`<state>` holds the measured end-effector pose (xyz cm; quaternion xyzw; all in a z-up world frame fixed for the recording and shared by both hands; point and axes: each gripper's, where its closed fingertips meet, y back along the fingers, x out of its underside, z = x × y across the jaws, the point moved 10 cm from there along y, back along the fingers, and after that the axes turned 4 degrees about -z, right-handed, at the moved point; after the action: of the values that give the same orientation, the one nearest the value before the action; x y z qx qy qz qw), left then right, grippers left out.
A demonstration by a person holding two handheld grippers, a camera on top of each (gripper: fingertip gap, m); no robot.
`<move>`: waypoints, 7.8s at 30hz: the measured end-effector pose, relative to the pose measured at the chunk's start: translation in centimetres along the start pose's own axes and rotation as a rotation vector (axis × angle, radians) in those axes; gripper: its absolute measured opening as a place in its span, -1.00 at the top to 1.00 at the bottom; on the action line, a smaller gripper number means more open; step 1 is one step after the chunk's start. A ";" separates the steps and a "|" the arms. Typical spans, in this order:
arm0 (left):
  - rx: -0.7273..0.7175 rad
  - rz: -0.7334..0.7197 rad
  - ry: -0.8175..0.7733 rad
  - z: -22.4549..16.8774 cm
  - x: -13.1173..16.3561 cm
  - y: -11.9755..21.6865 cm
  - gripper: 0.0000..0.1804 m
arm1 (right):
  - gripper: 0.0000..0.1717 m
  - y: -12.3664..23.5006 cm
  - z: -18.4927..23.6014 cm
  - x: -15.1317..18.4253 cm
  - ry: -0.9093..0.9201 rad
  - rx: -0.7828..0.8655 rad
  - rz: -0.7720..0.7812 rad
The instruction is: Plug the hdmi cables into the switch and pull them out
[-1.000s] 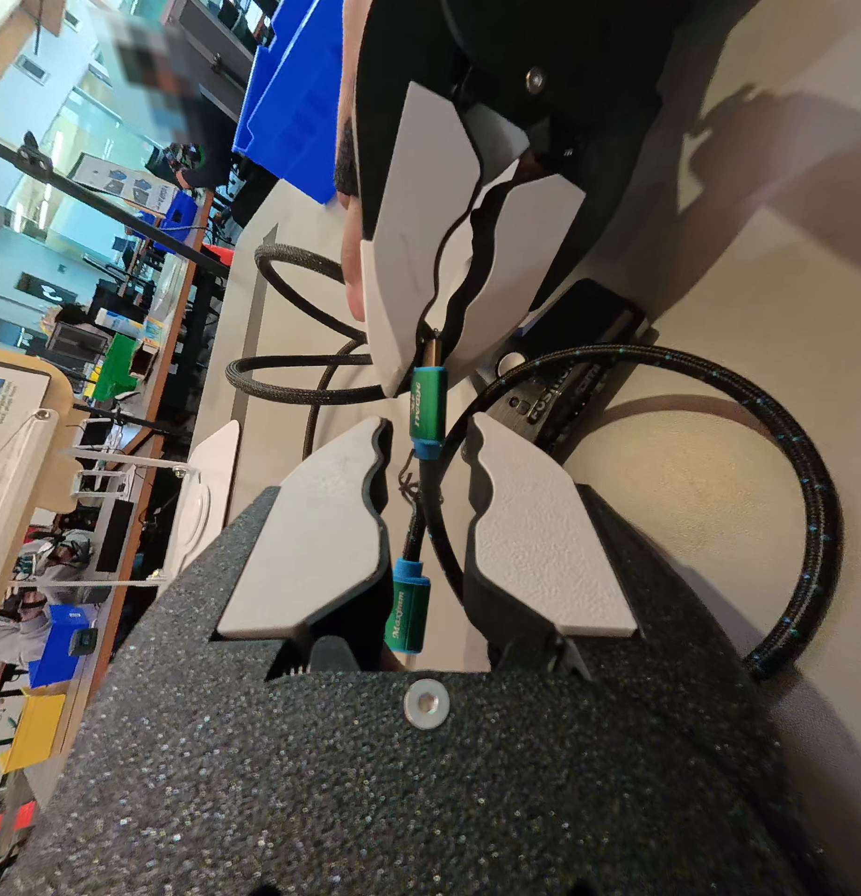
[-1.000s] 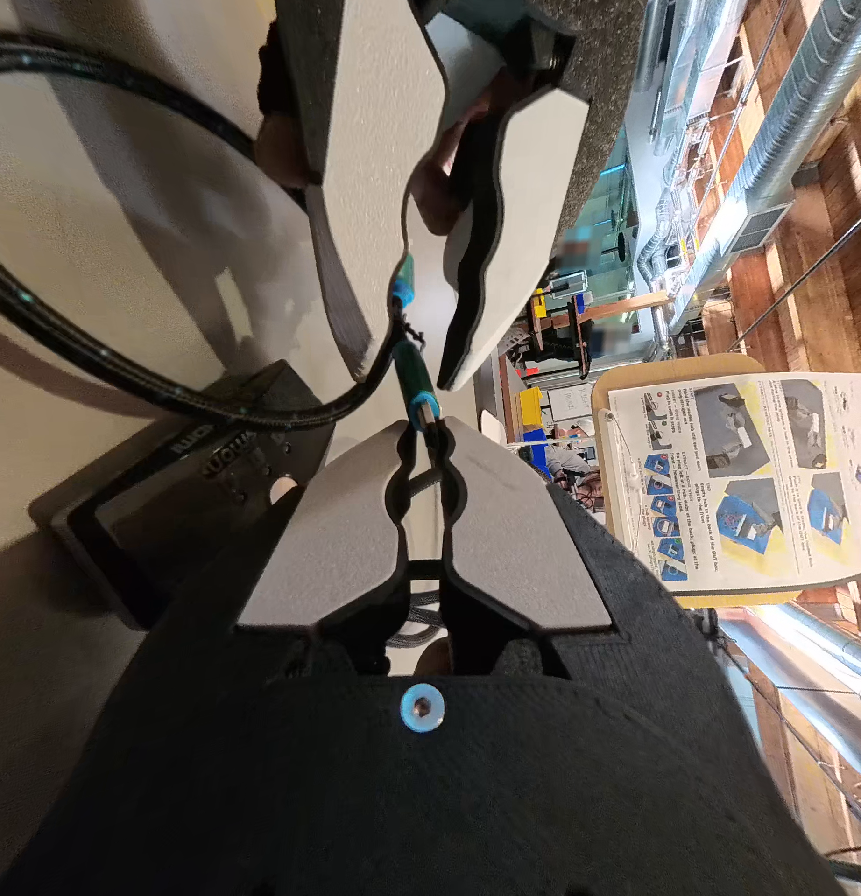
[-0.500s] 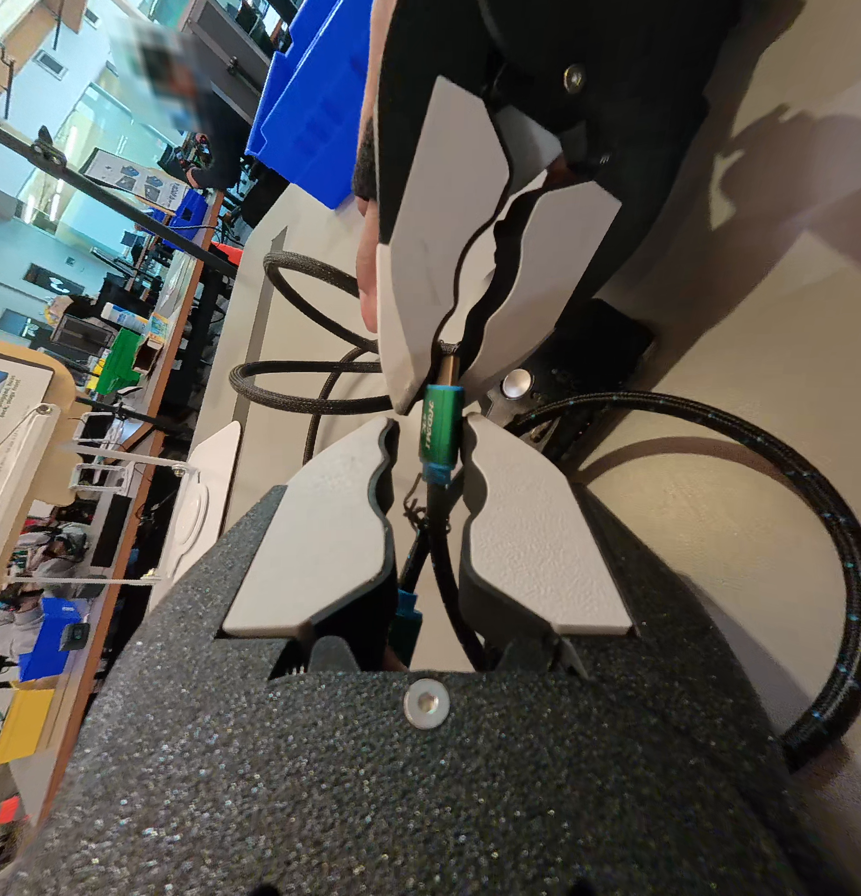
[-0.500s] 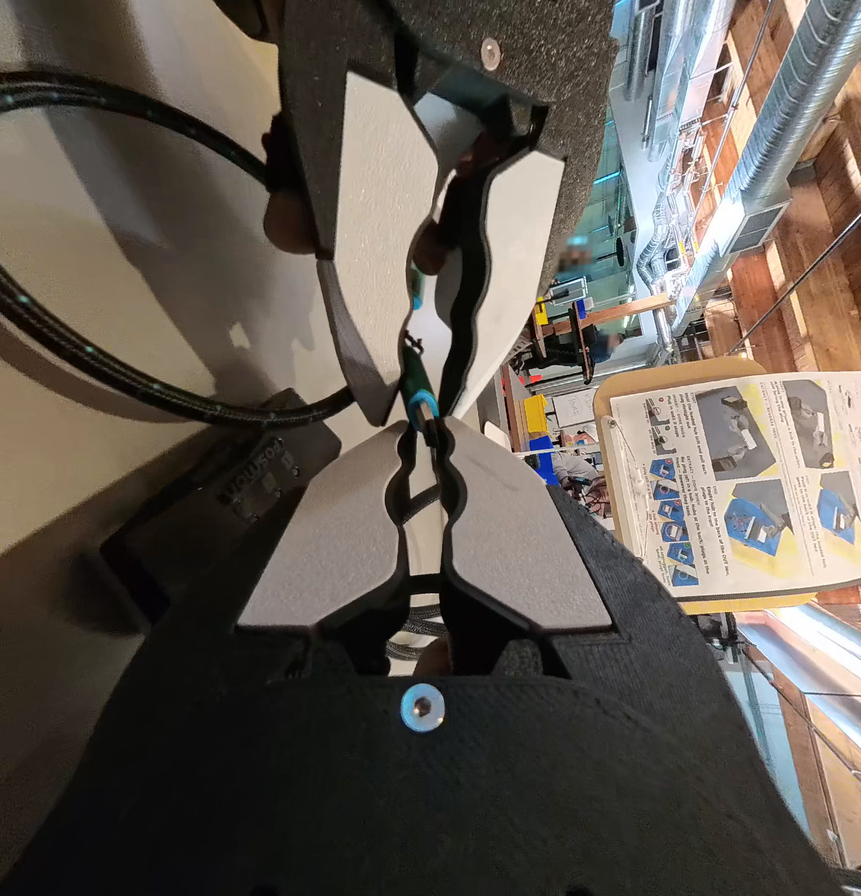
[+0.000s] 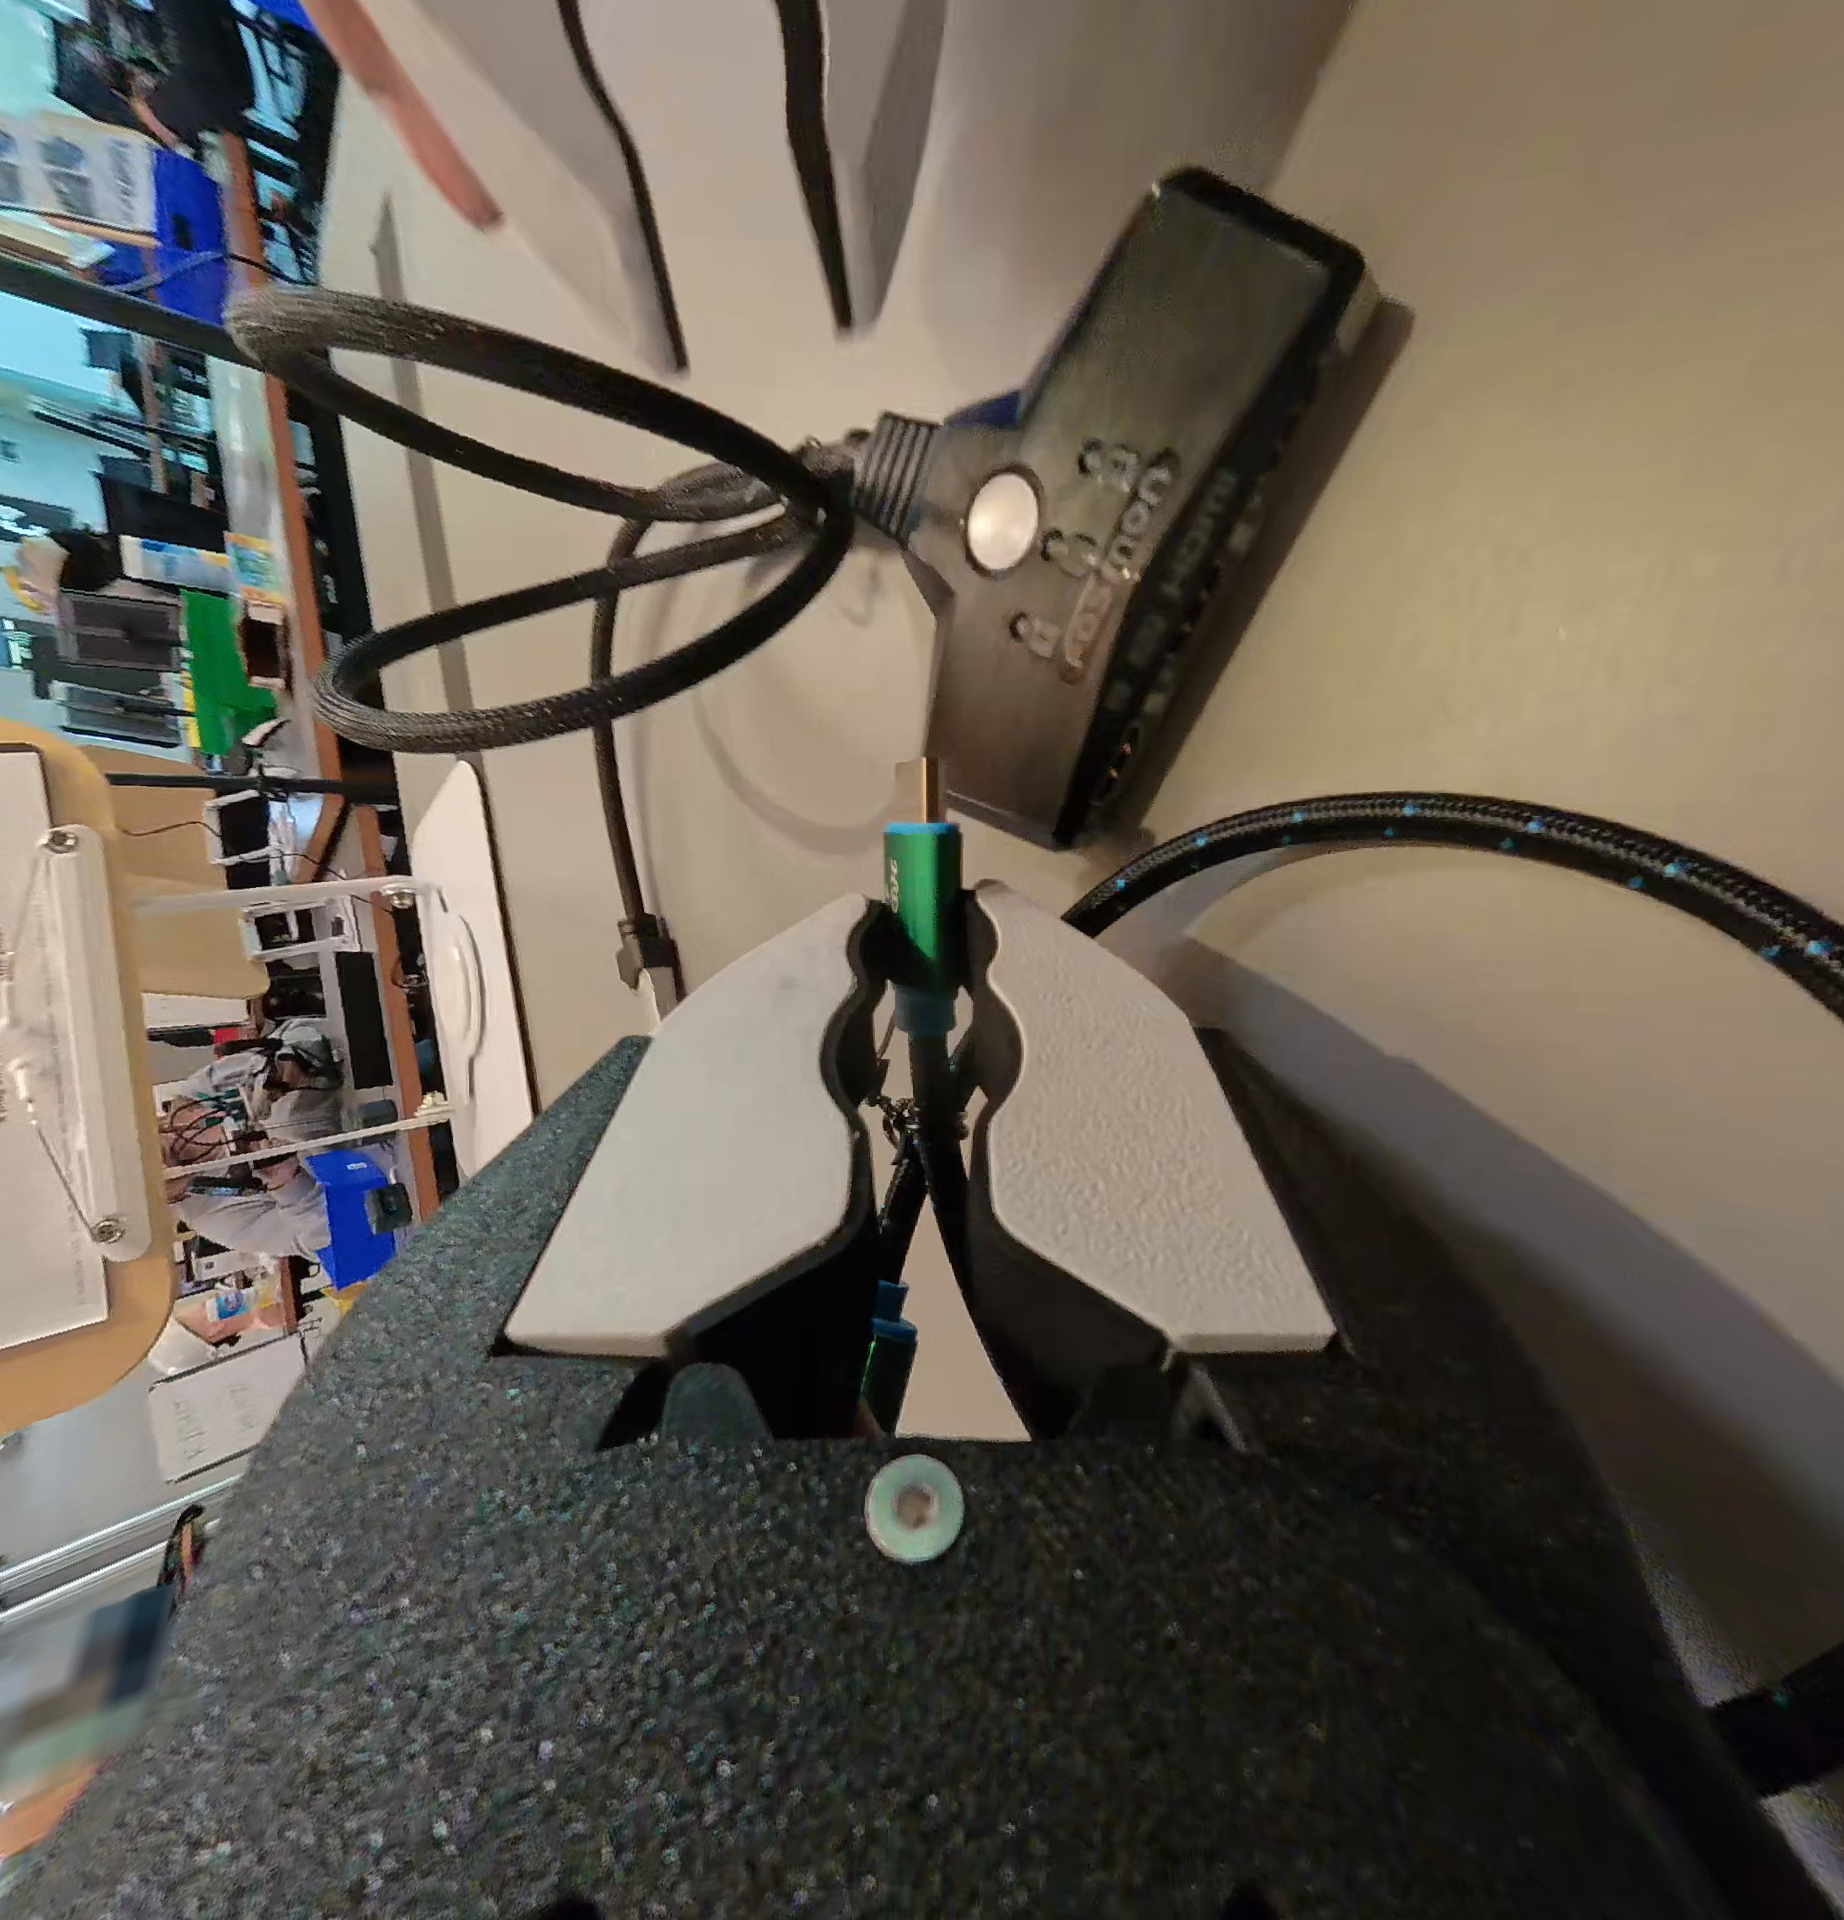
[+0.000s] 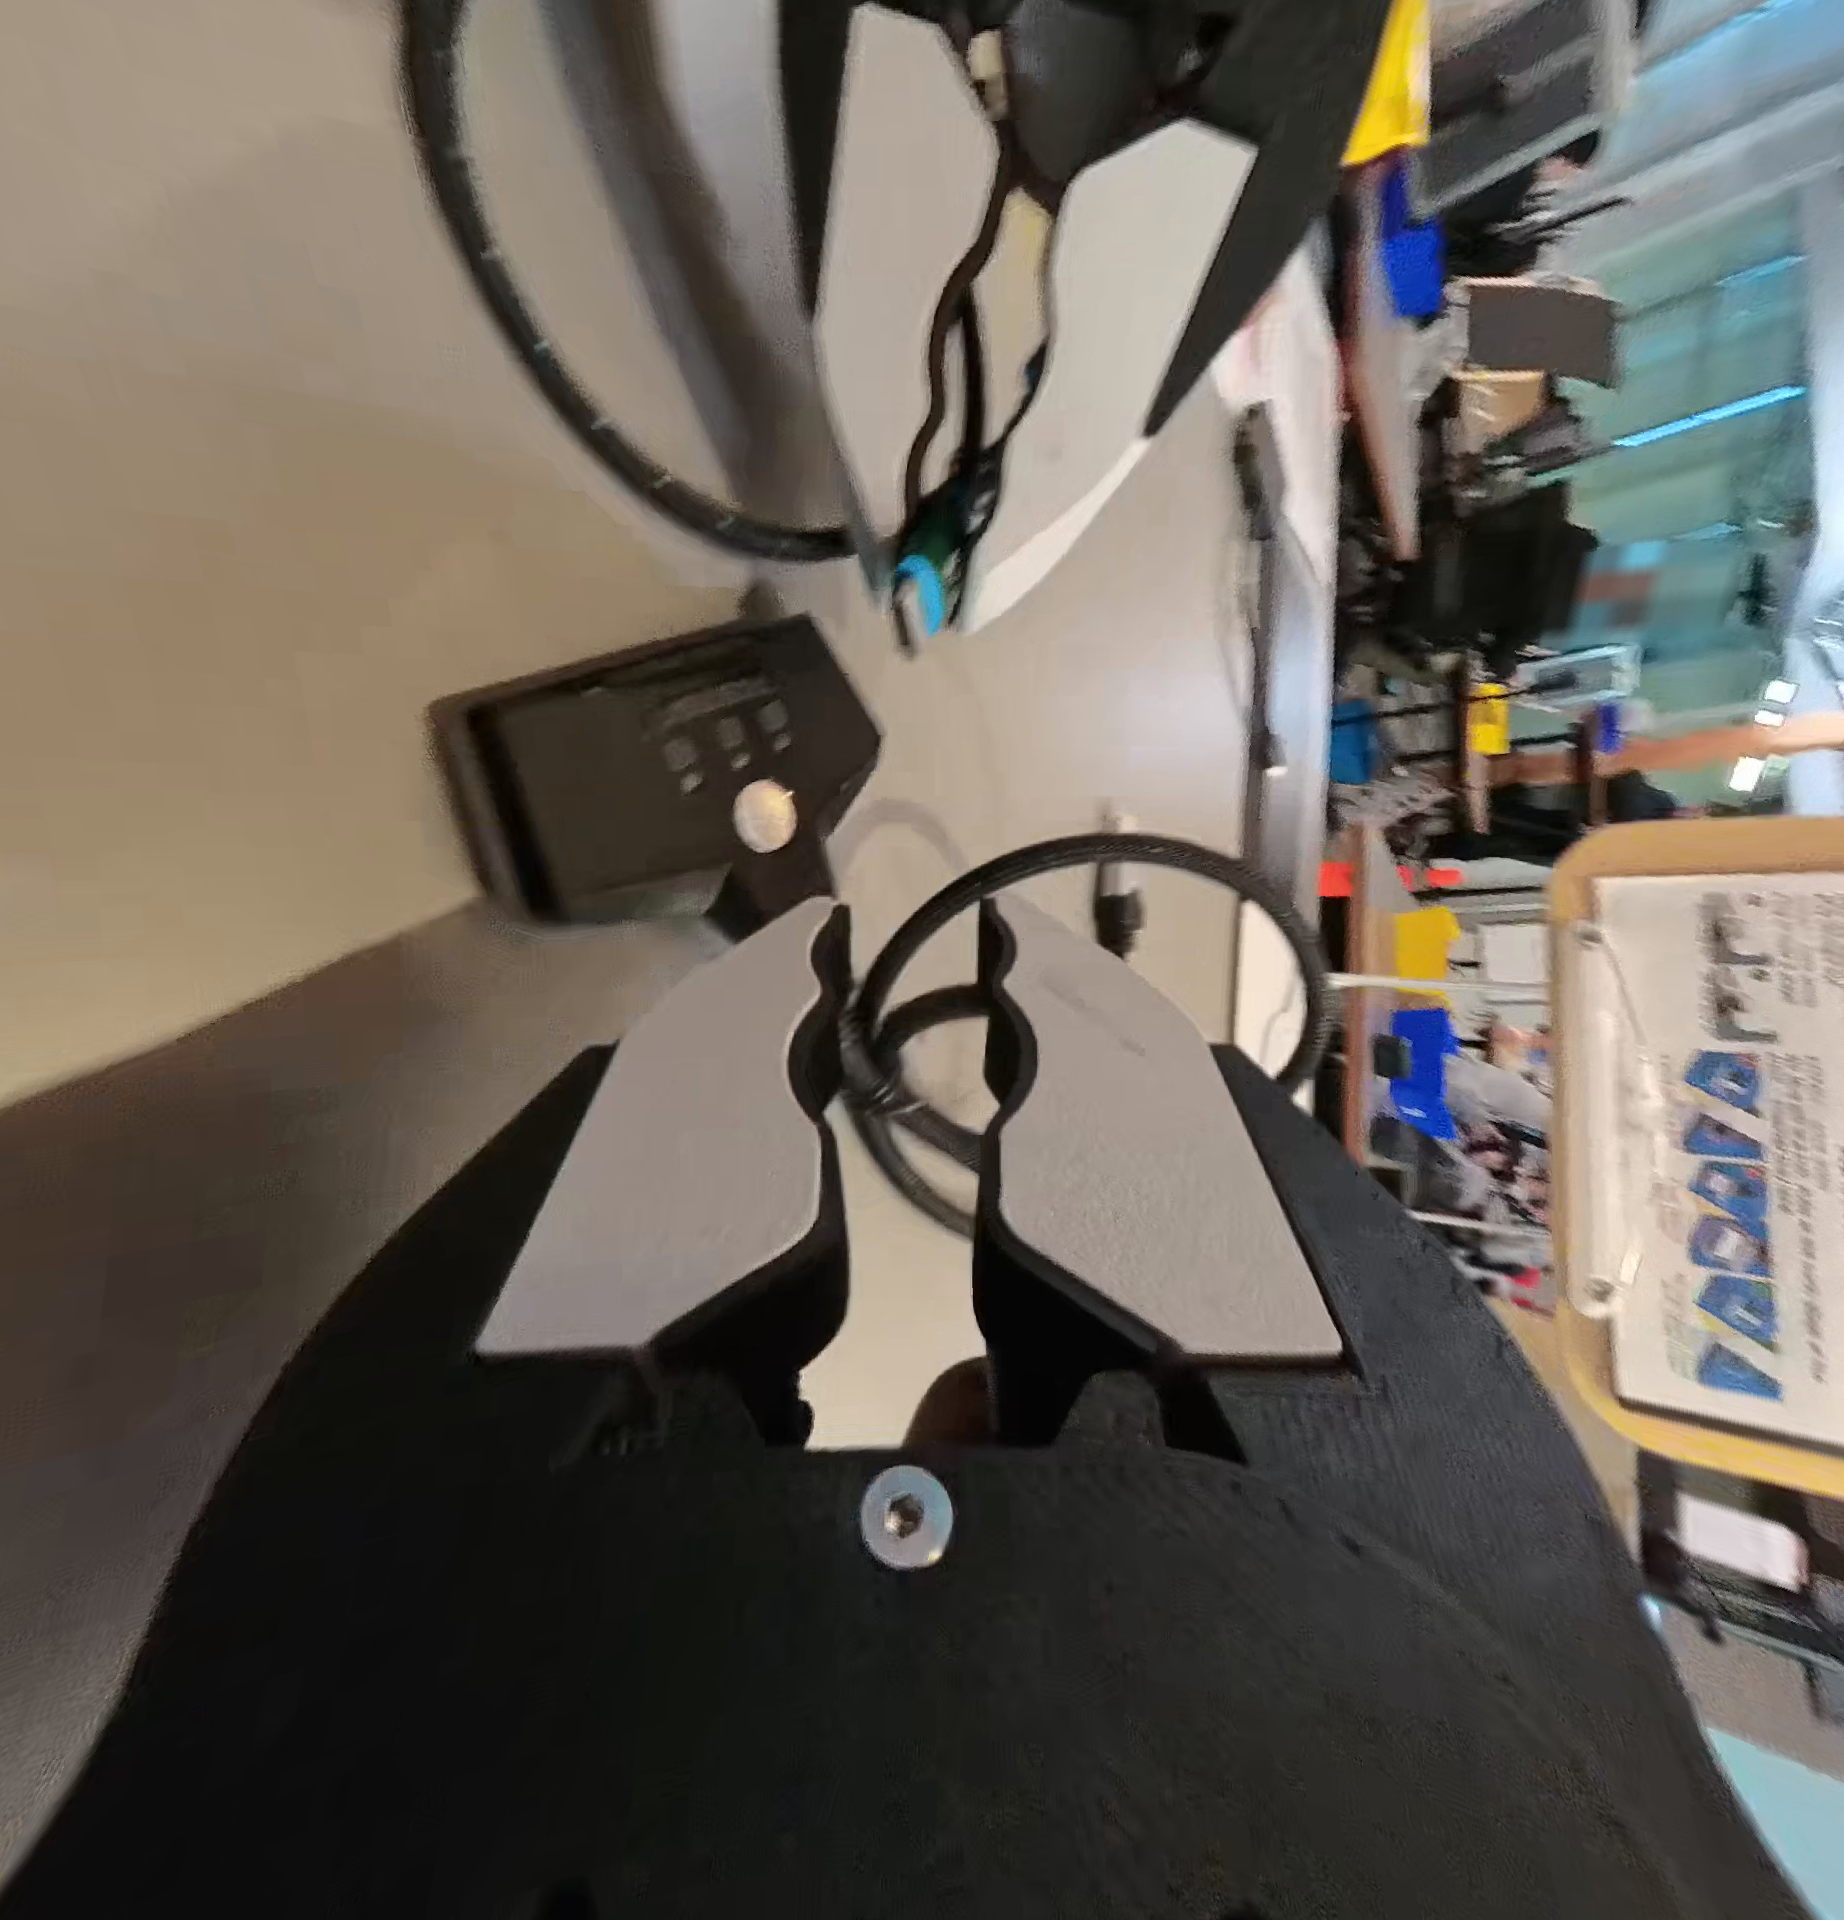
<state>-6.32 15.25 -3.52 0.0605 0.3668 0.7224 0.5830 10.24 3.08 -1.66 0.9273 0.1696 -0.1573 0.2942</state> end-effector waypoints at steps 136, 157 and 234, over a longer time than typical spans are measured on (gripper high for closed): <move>-0.006 -0.257 0.407 1.7 -0.9 0.5 0.26 | 0.72 -5.0 1.1 1.0 0.065 0.145 0.214; 0.180 0.021 0.237 2.1 1.9 -0.8 0.44 | 0.71 -4.8 0.9 1.4 0.055 0.136 0.206; -0.168 0.123 0.217 0.2 -1.4 -3.3 0.88 | 0.75 -6.9 2.1 -0.7 0.033 0.313 0.307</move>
<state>-3.16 14.26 -4.82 -0.0446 0.3615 0.7871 0.4978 6.41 6.98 -6.36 0.9791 0.0048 -0.1201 0.1643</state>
